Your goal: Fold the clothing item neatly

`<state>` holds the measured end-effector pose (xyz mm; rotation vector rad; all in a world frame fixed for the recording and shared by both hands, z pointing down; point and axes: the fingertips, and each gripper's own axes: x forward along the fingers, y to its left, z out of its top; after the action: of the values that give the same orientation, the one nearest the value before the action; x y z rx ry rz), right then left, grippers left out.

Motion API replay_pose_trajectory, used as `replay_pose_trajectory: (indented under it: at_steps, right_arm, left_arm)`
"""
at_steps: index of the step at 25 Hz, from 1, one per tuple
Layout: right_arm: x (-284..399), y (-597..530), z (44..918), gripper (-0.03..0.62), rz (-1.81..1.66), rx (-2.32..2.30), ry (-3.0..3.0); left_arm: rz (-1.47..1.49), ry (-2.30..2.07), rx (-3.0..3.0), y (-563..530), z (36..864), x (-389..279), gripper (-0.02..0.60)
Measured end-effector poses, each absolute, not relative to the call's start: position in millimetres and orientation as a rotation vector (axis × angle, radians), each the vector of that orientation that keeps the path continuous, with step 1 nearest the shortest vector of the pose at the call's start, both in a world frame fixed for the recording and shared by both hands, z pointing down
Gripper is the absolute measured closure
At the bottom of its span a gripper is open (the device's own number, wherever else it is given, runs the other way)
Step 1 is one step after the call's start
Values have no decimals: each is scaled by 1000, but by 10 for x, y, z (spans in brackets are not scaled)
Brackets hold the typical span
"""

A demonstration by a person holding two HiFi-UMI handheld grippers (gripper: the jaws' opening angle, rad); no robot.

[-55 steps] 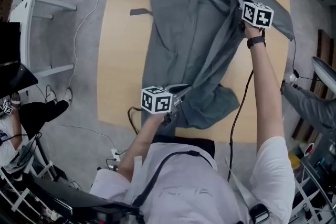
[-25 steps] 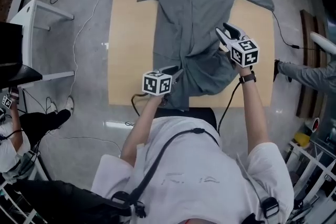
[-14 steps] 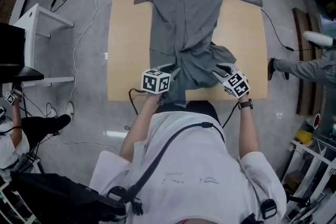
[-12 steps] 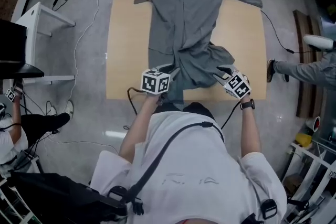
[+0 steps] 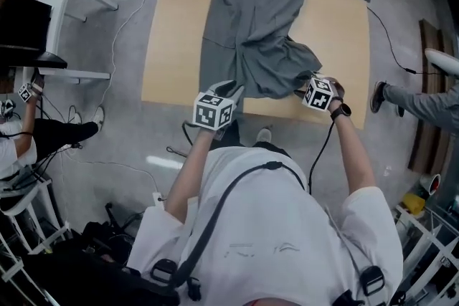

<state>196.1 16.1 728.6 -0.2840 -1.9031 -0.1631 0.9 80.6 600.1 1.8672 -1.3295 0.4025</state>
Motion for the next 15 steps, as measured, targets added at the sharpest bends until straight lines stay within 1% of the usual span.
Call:
replay_pose_trajectory:
  at_steps: [2,4,8,9,12,15]
  right_arm:
    - [1952,136,7382,408,-147,-279,-1900]
    - [1941,136,7452,440,-113,-266,-1904]
    - [1906,154,7476,554,-68,-192,-1924]
    - [1873,159,7453,566,-64,-177,-1928]
    - [1791,316,7273,571,-7,-173,-1985]
    - [1688,499,6851,571,153,-129,-2120]
  left_arm:
    - [389,-1373,1836,938,5994,-36,469]
    - [382,-1405,1810,1075,5986,-120,471]
    - [365,-1460,1767,1293,5944,-301,471]
    - [356,-1471,1761,1312,5923,-346,471]
    - [341,-1488,1756,1342,5889,-378,471]
    - [316,-1483,1764,1338,5840,-356,471]
